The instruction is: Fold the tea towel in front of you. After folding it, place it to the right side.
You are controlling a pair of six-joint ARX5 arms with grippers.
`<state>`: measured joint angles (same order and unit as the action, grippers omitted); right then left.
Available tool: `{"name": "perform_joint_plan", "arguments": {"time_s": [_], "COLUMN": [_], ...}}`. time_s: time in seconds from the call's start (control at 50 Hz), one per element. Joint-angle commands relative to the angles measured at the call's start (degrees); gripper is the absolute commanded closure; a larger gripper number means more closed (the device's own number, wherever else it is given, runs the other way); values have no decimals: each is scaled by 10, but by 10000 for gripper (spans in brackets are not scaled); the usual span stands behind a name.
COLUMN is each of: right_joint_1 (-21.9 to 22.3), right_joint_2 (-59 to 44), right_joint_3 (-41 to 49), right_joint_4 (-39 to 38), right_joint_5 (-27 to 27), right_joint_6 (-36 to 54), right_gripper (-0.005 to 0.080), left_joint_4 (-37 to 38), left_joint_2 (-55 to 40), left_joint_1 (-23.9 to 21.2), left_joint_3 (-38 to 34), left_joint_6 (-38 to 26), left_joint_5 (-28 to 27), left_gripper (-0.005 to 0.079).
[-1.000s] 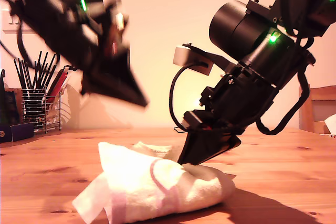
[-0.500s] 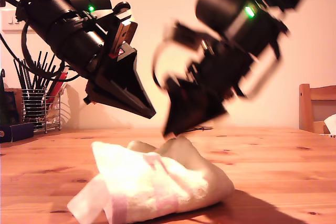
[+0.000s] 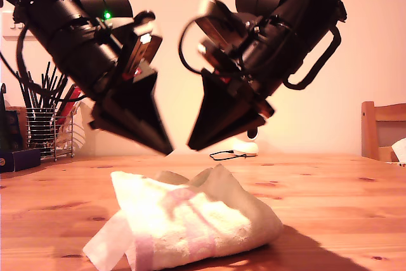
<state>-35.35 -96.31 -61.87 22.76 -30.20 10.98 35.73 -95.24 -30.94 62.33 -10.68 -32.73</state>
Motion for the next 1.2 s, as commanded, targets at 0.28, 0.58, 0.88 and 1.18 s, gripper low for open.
{"name": "perform_joint_plan", "arguments": {"time_s": [0.28, 0.58, 0.88, 1.18], "right_joint_1": [-6, -13, 52, 152], "right_joint_2": [-80, -134, -136, -136], "right_joint_3": [1, 1, 1, 2], "right_joint_4": [-17, -29, 61, 184], "right_joint_5": [-32, 26, 300, 442], "right_joint_6": [12, 21, 32, 38], "right_gripper": [765, 765, 765, 765], "left_joint_4": [36, 34, 34, 35], "left_joint_2": [-3, -3, -3, -3], "left_joint_1": [2, 7, 23, 47], "left_joint_3": [-10, -10, -10, -10], "left_joint_6": [4, 12, 12, -3], "left_joint_5": [100, 110, 112, 112], "left_gripper": [766, 766, 766, 766]}}
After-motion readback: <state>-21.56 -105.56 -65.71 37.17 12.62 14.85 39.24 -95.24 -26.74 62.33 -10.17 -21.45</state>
